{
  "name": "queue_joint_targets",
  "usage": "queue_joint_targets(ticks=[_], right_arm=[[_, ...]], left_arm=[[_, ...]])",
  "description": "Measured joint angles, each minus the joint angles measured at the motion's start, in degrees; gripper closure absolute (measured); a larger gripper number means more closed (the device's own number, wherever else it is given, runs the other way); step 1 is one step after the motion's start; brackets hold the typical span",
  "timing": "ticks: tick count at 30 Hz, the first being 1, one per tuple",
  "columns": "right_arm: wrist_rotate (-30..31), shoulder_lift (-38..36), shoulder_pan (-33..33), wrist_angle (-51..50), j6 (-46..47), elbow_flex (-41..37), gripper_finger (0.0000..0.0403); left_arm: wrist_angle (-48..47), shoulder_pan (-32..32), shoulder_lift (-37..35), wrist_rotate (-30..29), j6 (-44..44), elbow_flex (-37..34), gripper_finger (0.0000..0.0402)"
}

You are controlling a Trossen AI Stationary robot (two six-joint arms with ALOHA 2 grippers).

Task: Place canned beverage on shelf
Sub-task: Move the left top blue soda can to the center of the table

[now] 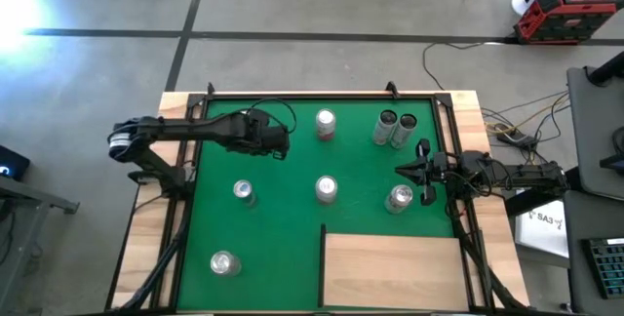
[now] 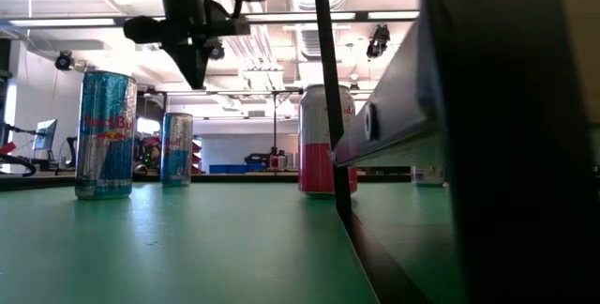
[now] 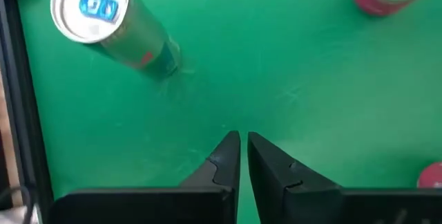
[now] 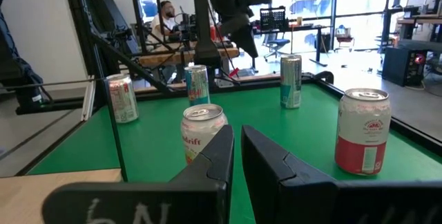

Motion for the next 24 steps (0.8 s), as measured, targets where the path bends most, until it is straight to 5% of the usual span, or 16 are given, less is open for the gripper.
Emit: queue_joint_targets(ticks=[7,16,24], right_arm=[[0.0,0.0,0.0,0.0,0.0,0.0,0.0380],[0.0,0.0,0.0,0.0,0.0,0.0,0.0380],[0.0,0.0,0.0,0.0,0.0,0.0,0.0380]], left_arm=[[1.0,5.6,-2.4,6.6,-2.8,-3.0,0.0344],[0.7,6.3,-2.8,3.9,-3.2,-3.1,0.0251],[-1.5,8.9,-2.8,2.6,-6.4,-3.1,0.0131]])
